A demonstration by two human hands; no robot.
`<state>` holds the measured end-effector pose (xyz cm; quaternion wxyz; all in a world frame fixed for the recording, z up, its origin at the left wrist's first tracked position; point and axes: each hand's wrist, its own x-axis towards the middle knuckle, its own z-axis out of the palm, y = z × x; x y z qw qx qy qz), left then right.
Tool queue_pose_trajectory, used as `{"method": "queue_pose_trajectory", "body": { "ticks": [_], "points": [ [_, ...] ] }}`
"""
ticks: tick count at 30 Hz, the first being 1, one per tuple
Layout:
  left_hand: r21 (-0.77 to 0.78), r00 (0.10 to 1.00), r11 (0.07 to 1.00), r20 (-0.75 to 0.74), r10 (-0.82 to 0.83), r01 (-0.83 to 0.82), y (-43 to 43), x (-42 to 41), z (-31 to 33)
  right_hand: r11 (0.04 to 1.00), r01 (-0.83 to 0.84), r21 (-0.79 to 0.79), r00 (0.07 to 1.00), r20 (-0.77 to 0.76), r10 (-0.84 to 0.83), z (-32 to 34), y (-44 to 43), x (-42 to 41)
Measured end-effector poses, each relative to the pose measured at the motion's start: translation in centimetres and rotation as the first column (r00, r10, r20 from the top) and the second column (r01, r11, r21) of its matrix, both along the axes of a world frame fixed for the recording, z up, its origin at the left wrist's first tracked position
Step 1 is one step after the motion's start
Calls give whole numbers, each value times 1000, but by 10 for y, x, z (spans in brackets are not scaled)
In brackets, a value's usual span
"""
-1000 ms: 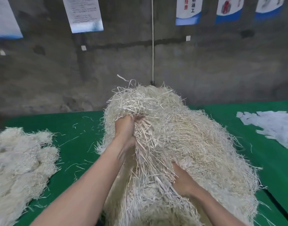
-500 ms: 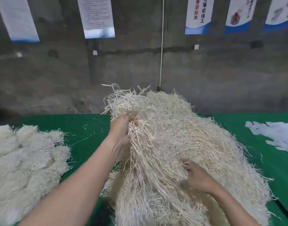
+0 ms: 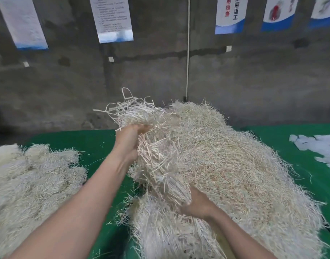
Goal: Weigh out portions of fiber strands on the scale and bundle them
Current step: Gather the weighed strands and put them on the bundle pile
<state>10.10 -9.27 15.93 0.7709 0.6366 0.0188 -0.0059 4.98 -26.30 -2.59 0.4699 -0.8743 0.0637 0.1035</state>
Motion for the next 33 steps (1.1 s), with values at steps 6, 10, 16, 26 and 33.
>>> {"method": "queue_pose_trajectory", "body": {
  "ticks": [6, 10, 16, 26, 33],
  "points": [
    [23, 998, 999, -44, -43, 44, -17, 3, -11, 915, -217, 341, 974, 130, 183, 33, 2, 5],
    [210, 982, 966, 77, -170, 151, -21, 7, -21, 988, -138, 70, 990, 39, 135, 13, 14, 7],
    [952, 828, -36, -281, -485, 303, -18, 13, -92, 866, 248, 434, 936, 121, -329, 39, -27, 14],
    [608, 999, 793, 45, -3, -26, -48, 41, -69, 1000, -14, 12, 933, 359, 8, 21, -44, -2],
    [257, 994, 967, -101, 32, -5, -65, 33, -43, 893, 8, -451, 990, 129, 56, -25, -77, -19]
  ]
}}
